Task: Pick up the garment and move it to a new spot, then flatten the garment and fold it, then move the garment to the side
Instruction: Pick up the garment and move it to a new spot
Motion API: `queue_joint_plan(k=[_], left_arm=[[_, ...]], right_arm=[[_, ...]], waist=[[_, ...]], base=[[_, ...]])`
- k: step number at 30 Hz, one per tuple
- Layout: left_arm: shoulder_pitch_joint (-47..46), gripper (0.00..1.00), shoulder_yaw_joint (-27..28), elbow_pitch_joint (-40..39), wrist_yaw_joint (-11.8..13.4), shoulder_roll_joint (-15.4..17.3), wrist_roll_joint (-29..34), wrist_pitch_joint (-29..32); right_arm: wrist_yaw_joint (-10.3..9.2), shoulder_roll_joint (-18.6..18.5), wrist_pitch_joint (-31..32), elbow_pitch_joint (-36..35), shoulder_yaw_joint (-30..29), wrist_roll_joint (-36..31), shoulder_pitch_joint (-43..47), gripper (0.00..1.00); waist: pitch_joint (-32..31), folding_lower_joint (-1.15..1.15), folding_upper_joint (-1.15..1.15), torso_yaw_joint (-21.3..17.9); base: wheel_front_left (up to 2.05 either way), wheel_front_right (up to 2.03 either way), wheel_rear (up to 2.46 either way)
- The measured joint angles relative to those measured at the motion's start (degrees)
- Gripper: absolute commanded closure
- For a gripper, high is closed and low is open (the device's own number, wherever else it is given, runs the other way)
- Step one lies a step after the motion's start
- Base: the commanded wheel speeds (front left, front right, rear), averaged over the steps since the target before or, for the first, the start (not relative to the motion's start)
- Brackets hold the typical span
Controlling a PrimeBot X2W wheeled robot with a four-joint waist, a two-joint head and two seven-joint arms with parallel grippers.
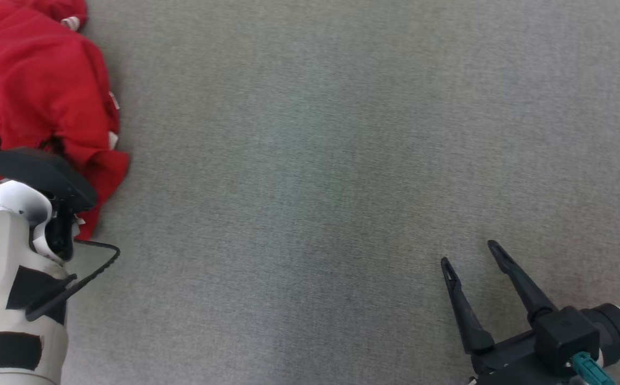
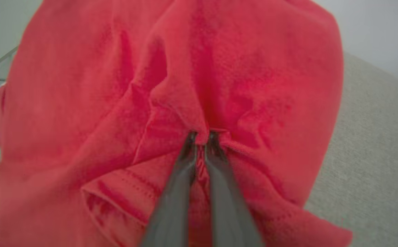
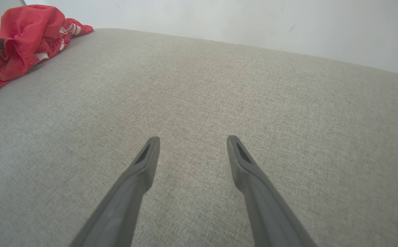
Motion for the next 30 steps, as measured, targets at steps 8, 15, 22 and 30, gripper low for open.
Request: queue_joint_plan(k=[8, 15, 22, 30], left_arm=[[-0.04, 1.00, -1.33, 0.37, -0.60, 2.76, 1.33, -0.87], [-0.26, 1.00, -3.11, -2.83, -1.27, 7.25, 2.82, 0.67], [-0.34, 1.00, -5.38, -11.89, -2.36, 9.42, 3.35, 3.61], [1.07, 1.00, -7.86, -28.36, -3.07, 5.37, -1.70, 5.54]], right_arm=[[0.00, 1.25, -1.70, 4.46, 1.71, 1.25, -1.49, 0.00], [0.00, 3.78, -5.50, 12.37, 3.89, 4.12, -3.02, 0.00], [0.00, 5.81, -9.71, 20.19, 3.19, 6.09, -2.57, 0.00], [0.00, 6.32, -10.57, 21.32, 1.77, 5.87, -3.09, 0.00]], waist=[[-2.08, -0.01, 0.00, -1.74], [-8.32, -0.01, 0.00, -2.11], [-18.59, -0.02, -0.01, -2.98], [-26.69, -0.03, -0.02, -7.76]], base=[[0.00, 0.00, 0.00], [0.00, 0.00, 0.00], [0.00, 0.00, 0.00], [0.00, 0.00, 0.00]])
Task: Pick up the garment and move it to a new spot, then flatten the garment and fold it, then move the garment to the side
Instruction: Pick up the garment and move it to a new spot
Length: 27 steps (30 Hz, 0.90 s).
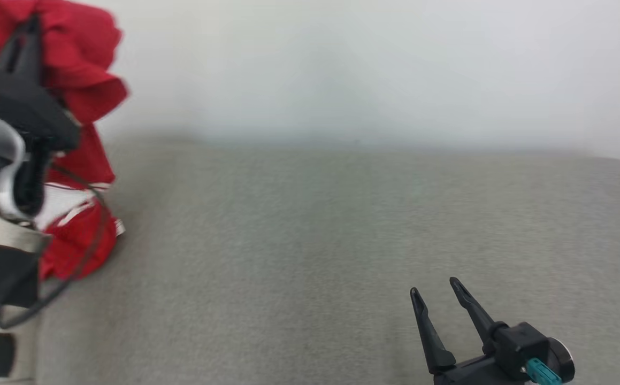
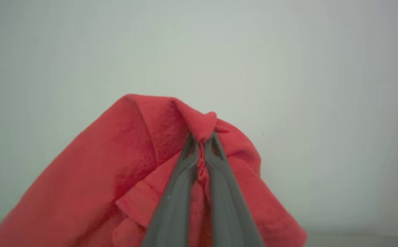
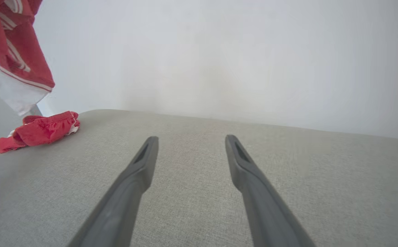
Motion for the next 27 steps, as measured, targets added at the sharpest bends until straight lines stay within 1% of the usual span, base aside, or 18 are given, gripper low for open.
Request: queue_joint_plan(k=[5, 9, 12, 14, 16, 20, 23, 27], left_arm=[[4.36, 1.00, -2.07, -11.70, -0.04, -5.05, -4.03, 0.33], [9.85, 1.00, -4.37, -20.23, 0.07, -8.54, -4.42, -0.81], [14.32, 1.00, -6.13, -24.62, 0.90, -11.00, -4.38, -2.52], [16.73, 1.00, -7.12, -26.08, 1.40, -12.50, -4.87, -3.25], [18.95, 1.00, -8.25, -26.54, 1.89, -13.65, -6.56, -4.19], [22.43, 1.00, -11.25, -25.03, 3.10, -14.60, -7.01, -6.04], [25.60, 1.00, -13.76, -20.29, 3.65, -14.88, -5.75, -7.30], [28.89, 1.00, -15.77, -11.56, 4.28, -14.93, -3.63, -9.59]], right_arm=[[0.00, 0.03, 0.86, -0.96, -0.86, -1.04, -0.22, 0.00], [0.00, 0.04, 1.40, -2.42, -2.03, -1.52, -0.38, 0.00], [0.00, 0.03, 1.87, -3.28, -2.69, -1.89, -0.53, 0.00], [0.00, 0.00, 1.91, -3.82, -3.25, -1.96, -0.57, 0.00], [0.00, -0.01, 1.92, -4.24, -3.61, -1.97, -0.65, 0.00], [0.00, -0.01, 1.86, -4.27, -3.38, -1.77, -0.85, 0.00], [0.00, -0.01, 1.74, -3.99, -2.56, -1.38, -0.98, 0.00], [0.00, 0.00, 1.00, -3.11, -1.87, -0.92, -1.40, 0.00]], waist=[[-2.61, 0.00, 0.00, -5.31], [-3.58, 0.01, 0.00, -10.21], [-3.60, 0.01, 0.00, -14.22], [-3.35, 0.01, 0.01, -16.90], [-2.99, 0.02, 0.01, -19.45], [-1.90, 0.01, 0.01, -24.01], [-0.59, 0.02, 0.01, -26.67], [1.95, 0.02, 0.01, -28.66]], base=[[0.00, 0.00, 0.00], [0.00, 0.00, 0.00], [0.00, 0.00, 0.00], [0.00, 0.00, 0.00], [0.00, 0.00, 0.00], [0.00, 0.00, 0.00], [0.00, 0.00, 0.00], [0.00, 0.00, 0.00]])
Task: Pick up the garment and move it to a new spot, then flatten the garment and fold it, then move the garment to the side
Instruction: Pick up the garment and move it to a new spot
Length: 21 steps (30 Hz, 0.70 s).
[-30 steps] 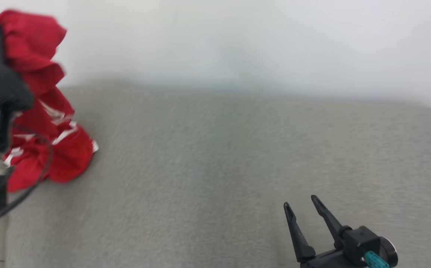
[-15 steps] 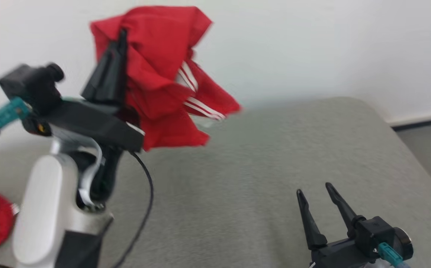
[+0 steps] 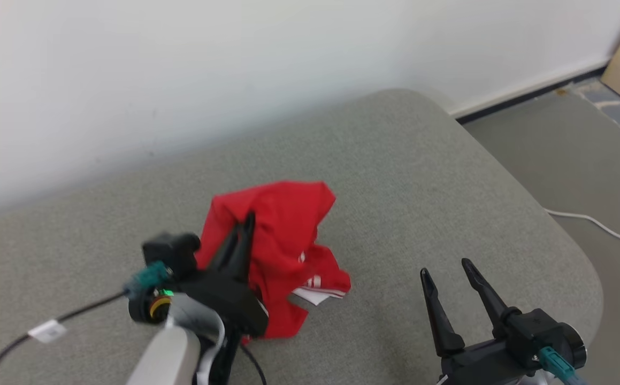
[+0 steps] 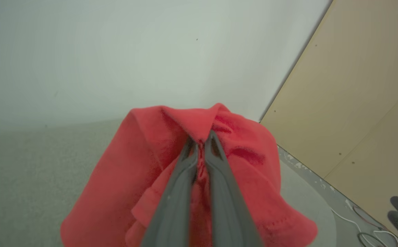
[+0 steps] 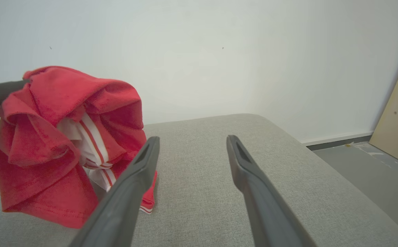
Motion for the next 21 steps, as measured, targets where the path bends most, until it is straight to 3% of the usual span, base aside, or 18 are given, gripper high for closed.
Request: queue_joint_plan(k=[1, 2, 3, 7, 11, 16, 21], left_arm=[[0.37, 1.00, -0.60, 2.33, 0.01, 0.04, 0.65, -0.60], [0.76, 0.76, -1.14, 4.70, -0.14, 0.01, 1.07, -1.43], [0.95, 0.00, -1.57, 6.73, -0.15, -0.05, 1.19, -2.19], [1.01, 0.00, -2.29, 11.98, -0.18, -0.21, 0.24, -5.55], [0.86, 0.00, -2.18, 12.37, -0.23, -0.31, -1.11, -10.31], [3.70, 0.00, 0.40, 6.69, 0.23, -0.24, -1.23, -14.71], [12.45, 0.00, 6.71, -5.04, 0.32, 1.47, 3.94, -15.32]], right_arm=[[0.00, 0.01, -0.19, 0.31, 0.21, 0.04, -0.05, 0.00], [0.00, 0.01, -0.26, 0.59, 0.38, 0.10, -0.12, 0.00], [0.00, 0.01, -0.44, 0.81, 0.57, 0.14, -0.23, 0.00], [0.00, 0.03, -0.76, 1.60, 0.41, 0.60, -0.71, 0.00], [0.00, 0.04, -0.89, 1.97, -0.30, 0.59, -0.68, 0.00], [0.00, 0.08, -1.04, 2.32, -1.66, 0.56, 0.26, 0.00], [0.00, 0.05, -3.05, 3.13, -3.21, 0.57, 1.15, 0.00]], waist=[[0.66, 0.00, 0.00, -0.28], [1.27, 0.01, 0.00, -0.52], [1.81, 0.01, 0.00, -0.70], [2.95, 0.01, 0.01, -0.58], [2.82, 0.01, 0.00, 0.70], [1.49, 0.00, 0.00, 3.38], [-0.17, 0.00, 0.00, 6.98]], base=[[0.00, 0.00, 0.00], [0.00, 0.00, 0.00], [0.00, 0.00, 0.00], [0.00, 0.00, 0.00], [0.00, 0.00, 0.00], [0.00, 0.00, 0.00], [0.00, 0.00, 0.00]])
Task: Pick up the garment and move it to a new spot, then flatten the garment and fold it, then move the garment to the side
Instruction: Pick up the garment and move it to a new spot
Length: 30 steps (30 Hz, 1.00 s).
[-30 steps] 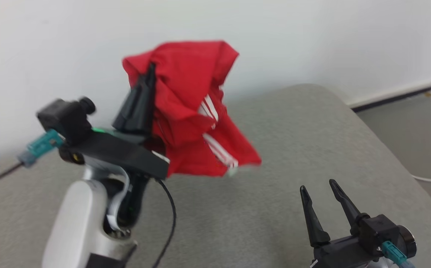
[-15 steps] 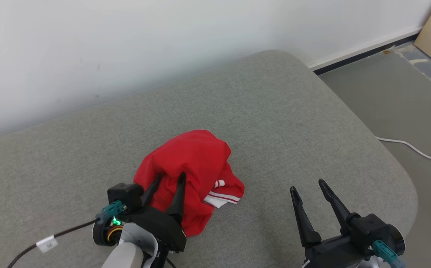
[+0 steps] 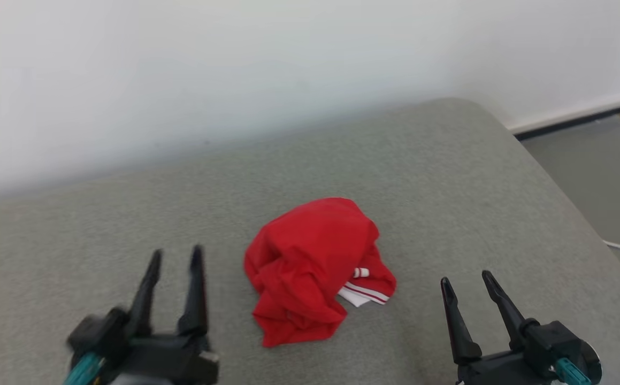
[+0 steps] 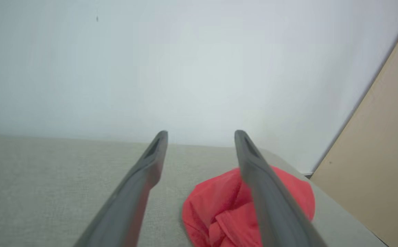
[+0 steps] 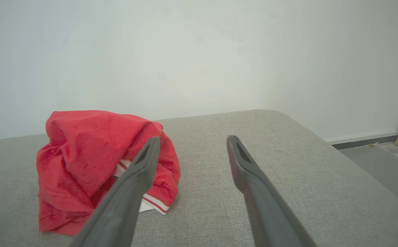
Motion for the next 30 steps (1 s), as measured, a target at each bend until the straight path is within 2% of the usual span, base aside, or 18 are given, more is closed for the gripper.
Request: queue_joint_plan(k=[5, 13, 21, 30], left_arm=[[11.76, 0.00, 6.44, -7.54, -1.47, -0.13, 5.70, -0.01], [21.14, 0.00, 10.04, -6.68, -3.01, 0.20, 12.18, -0.01], [25.77, 0.00, 12.67, -2.98, -3.59, 1.31, 15.38, -0.01], [25.88, 0.00, 14.73, -4.74, -4.07, 0.04, 16.02, -0.01]], right_arm=[[0.00, -0.54, -2.25, 1.71, -0.63, 1.72, 0.58, 0.00], [0.00, -1.61, -4.22, 5.05, -1.82, 2.15, 2.64, 0.00], [0.00, -1.55, -3.08, 9.78, -2.09, 1.72, 4.99, 0.00], [0.00, -1.16, -3.25, 9.95, -2.58, 1.49, 5.06, 0.00]], waist=[[-1.74, 0.00, 0.00, 4.05], [-4.31, -0.01, -0.01, 9.97], [-7.10, -0.01, -0.01, 14.89], [-8.00, -0.01, -0.01, 15.68]], base=[[0.00, 0.00, 0.00], [0.00, 0.00, 0.00], [0.00, 0.00, 0.00], [0.00, 0.00, 0.00]])
